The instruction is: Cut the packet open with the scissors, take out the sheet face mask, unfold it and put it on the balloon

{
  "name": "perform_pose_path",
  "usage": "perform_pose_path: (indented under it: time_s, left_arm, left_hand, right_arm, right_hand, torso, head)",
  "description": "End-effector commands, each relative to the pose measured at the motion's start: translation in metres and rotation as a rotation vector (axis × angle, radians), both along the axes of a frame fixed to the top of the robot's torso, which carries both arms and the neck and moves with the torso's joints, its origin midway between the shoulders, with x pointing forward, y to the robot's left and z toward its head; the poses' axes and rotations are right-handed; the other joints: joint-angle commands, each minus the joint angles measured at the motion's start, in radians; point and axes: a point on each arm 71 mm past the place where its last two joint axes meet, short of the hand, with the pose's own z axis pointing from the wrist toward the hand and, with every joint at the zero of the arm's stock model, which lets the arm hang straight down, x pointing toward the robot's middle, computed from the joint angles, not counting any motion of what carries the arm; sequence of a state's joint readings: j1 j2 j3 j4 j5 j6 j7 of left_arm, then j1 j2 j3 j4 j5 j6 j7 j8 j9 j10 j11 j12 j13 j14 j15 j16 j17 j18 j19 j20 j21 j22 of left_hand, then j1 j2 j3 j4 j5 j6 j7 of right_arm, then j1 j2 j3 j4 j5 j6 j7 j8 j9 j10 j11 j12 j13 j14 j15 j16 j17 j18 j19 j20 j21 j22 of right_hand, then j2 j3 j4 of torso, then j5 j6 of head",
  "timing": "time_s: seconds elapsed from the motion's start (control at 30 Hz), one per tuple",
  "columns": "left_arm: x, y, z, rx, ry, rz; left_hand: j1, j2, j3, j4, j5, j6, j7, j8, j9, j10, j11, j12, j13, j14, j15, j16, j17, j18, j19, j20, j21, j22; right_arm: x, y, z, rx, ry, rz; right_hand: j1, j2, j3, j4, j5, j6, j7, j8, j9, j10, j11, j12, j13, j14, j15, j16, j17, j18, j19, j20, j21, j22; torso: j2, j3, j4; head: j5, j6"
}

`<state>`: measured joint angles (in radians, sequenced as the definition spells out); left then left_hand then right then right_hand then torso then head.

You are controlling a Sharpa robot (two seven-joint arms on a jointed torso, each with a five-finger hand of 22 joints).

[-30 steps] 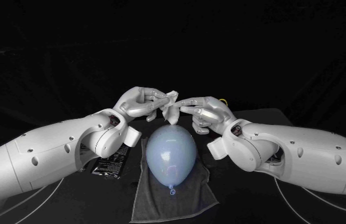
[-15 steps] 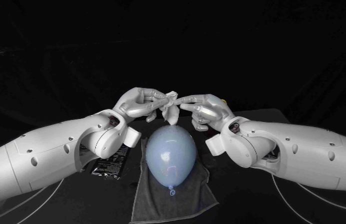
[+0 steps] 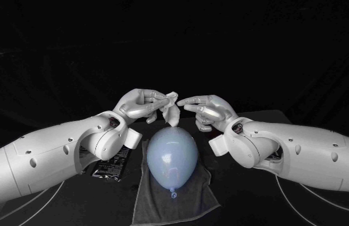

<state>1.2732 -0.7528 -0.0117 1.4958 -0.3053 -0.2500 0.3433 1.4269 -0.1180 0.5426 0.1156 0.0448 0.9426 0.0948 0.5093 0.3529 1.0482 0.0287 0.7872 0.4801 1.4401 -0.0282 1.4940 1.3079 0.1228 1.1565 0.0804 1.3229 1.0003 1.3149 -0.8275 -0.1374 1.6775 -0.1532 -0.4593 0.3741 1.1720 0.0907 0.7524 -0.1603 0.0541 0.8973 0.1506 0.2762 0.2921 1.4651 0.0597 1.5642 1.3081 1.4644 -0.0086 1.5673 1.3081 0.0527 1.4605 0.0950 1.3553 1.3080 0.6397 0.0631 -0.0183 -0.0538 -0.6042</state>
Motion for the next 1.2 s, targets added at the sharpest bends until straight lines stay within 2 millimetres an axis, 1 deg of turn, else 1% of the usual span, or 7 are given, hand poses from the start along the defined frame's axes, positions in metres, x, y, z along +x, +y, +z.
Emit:
perform_pose_path:
  time_s: [0.03,0.23,0.43,0.67,1.2]
  left_arm:
    - [0.0,-0.001,0.001,-0.027,0.019,-0.005]
    - [-0.001,-0.002,0.0,-0.033,0.028,-0.016]
    - [-0.002,-0.003,0.0,-0.034,0.035,-0.024]
    - [-0.002,-0.004,0.0,-0.033,0.041,-0.035]
    - [-0.002,-0.006,-0.001,-0.032,0.047,-0.043]
  left_hand:
    - [-0.003,0.005,0.011,-0.006,0.003,-0.008,0.002,0.005,0.107,0.012,-0.002,0.006,0.001,0.007,0.0,0.007,0.015,-0.007,0.011,-0.001,0.007,0.004]
    - [-0.003,0.005,0.011,-0.006,0.003,-0.008,0.002,0.005,0.107,0.012,-0.002,0.006,0.001,0.007,0.0,0.007,0.015,-0.007,0.011,-0.001,0.007,0.004]
    - [-0.003,0.005,0.011,-0.007,0.003,-0.008,0.002,0.005,0.107,0.013,-0.002,0.007,0.002,0.008,0.0,0.008,0.016,-0.008,0.012,-0.001,0.008,0.005]
    - [-0.003,0.005,0.011,-0.007,0.003,-0.008,0.002,0.005,0.107,0.013,-0.002,0.007,0.002,0.008,0.0,0.008,0.016,-0.008,0.012,-0.001,0.008,0.005]
    - [-0.005,0.005,0.012,-0.009,0.003,-0.008,0.001,0.006,0.108,0.013,-0.002,0.009,0.003,0.008,0.0,0.008,0.016,-0.007,0.011,-0.002,0.008,0.005]
  right_arm:
    - [0.001,0.001,0.0,-0.015,-0.004,0.002]
    - [0.003,0.003,-0.001,-0.024,-0.004,-0.01]
    - [0.006,0.004,-0.001,-0.028,-0.01,-0.022]
    - [0.012,0.007,0.0,-0.031,-0.022,-0.032]
    - [0.015,0.018,0.014,-0.018,-0.058,-0.002]
  right_hand:
    - [-0.012,-0.002,0.007,-0.002,-0.005,0.005,0.002,-0.005,0.001,0.106,0.007,0.007,0.263,0.106,0.003,0.003,0.263,-0.008,0.028,-0.002,0.001,0.204]
    - [-0.012,-0.003,0.007,-0.002,-0.005,0.005,0.003,-0.005,0.001,0.106,0.007,0.007,0.263,0.106,0.004,0.003,0.263,-0.008,0.027,-0.002,-0.002,0.203]
    - [-0.013,-0.003,0.008,-0.004,-0.005,0.005,0.004,-0.006,0.001,0.106,0.008,0.007,0.263,0.106,0.005,0.003,0.263,-0.007,0.025,-0.001,-0.005,0.202]
    - [-0.014,-0.003,0.01,-0.005,-0.005,0.002,0.005,-0.009,0.0,0.106,0.009,0.007,0.263,0.106,0.006,0.003,0.263,-0.007,0.025,0.0,-0.006,0.202]
    - [-0.014,-0.003,0.011,-0.006,-0.005,0.002,0.004,-0.01,0.0,0.106,0.01,0.007,0.263,0.106,0.007,0.003,0.263,-0.007,0.025,0.001,-0.006,0.202]
  torso:
    - [0.0,0.0012,0.0005]
    - [0.001,0.0006,0.0004]
    - [0.0,0.0009,0.0]
    - [0.001,0.0012,0.0003]
    - [0.0,0.0004,0.0009]
  head:
    - [-0.001,0.0]
    - [-0.001,0.001]
    - [0.0,0.001]
    - [-0.001,0.004]
    - [-0.004,0.01]
